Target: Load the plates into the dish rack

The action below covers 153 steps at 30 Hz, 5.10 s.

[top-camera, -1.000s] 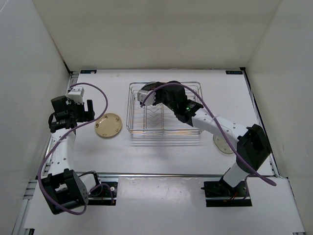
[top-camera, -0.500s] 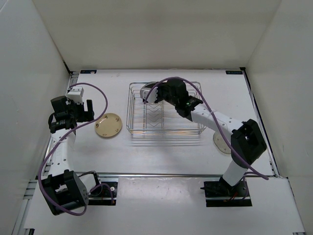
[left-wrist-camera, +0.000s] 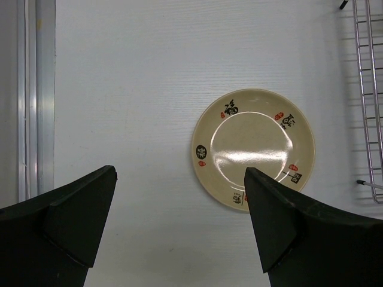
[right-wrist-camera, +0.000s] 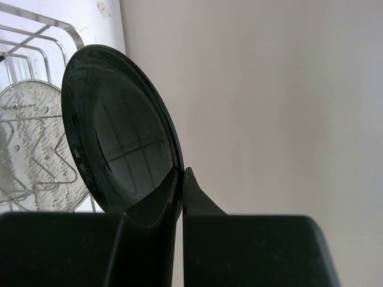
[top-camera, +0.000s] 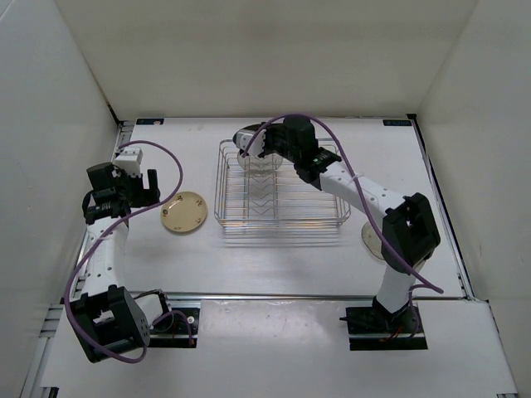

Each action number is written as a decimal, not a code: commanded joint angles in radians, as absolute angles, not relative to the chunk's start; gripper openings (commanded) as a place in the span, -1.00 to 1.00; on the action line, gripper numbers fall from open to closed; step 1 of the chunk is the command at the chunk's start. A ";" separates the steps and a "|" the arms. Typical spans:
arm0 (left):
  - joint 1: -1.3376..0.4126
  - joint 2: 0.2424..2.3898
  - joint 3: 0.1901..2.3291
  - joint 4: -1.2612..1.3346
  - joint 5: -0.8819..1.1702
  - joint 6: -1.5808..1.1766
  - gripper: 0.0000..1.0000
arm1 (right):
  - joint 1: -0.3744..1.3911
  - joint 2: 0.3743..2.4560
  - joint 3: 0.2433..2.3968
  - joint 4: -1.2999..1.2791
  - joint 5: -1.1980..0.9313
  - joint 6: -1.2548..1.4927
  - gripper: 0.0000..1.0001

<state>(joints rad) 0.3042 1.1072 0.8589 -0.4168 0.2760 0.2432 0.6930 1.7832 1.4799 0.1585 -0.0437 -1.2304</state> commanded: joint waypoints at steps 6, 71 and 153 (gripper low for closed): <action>0.330 1.100 0.865 -0.422 0.301 0.249 0.98 | 0.689 1.786 1.522 0.189 -0.075 -1.192 -1.00; 0.410 1.081 0.865 -0.431 0.348 0.258 0.98 | 0.680 1.870 1.494 0.002 -0.095 -1.002 -1.00; 0.460 1.353 0.965 -0.500 0.726 0.236 0.85 | 0.303 1.491 1.581 -0.240 0.344 -0.743 1.00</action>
